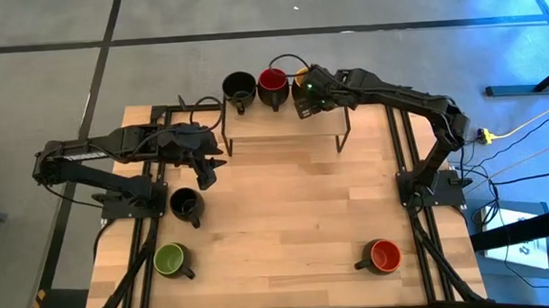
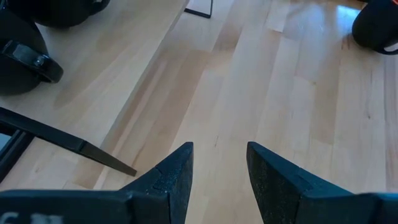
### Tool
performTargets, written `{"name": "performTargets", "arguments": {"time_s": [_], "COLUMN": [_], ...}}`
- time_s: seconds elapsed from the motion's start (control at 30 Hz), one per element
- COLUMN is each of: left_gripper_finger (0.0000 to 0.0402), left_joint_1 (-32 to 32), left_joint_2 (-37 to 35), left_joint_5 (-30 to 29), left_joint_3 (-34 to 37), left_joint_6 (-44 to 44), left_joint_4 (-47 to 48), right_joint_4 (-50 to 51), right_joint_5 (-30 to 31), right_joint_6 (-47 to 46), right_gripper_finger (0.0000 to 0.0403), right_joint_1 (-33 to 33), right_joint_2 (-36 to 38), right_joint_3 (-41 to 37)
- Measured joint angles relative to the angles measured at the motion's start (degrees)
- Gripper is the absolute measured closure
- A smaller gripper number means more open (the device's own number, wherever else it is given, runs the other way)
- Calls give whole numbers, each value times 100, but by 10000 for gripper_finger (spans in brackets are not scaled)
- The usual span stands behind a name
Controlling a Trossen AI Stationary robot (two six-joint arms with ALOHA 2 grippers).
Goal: Place coffee mugs
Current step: Put the yellow mug on the shelf
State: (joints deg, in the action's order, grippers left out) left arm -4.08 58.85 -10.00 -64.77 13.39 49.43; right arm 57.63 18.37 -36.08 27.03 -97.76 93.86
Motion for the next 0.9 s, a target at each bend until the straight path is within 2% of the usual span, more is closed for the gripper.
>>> {"name": "performTargets", "arguments": {"time_s": [0.17, 0.47, 0.8, 0.9], "left_gripper_finger": [257, 257, 257, 257], "left_joint_1": [0, -2, -2, -2], "left_joint_2": [0, 0, 0, 0], "left_joint_5": [0, 0, 0, 0], "left_joint_3": [0, 0, 0, 0], "left_joint_6": [0, 0, 0, 0], "left_joint_4": [0, -1, 0, -2], "right_joint_4": [-144, -490, -617, -692], "right_joint_5": [-109, -311, -288, -117], "right_joint_6": [40, 173, 342, 519], "right_gripper_finger": [261, 258, 258, 258], "right_joint_1": [0, 0, 0, -16], "right_joint_2": [0, 0, 27, 109], "right_joint_3": [0, -7, -7, -7]}}
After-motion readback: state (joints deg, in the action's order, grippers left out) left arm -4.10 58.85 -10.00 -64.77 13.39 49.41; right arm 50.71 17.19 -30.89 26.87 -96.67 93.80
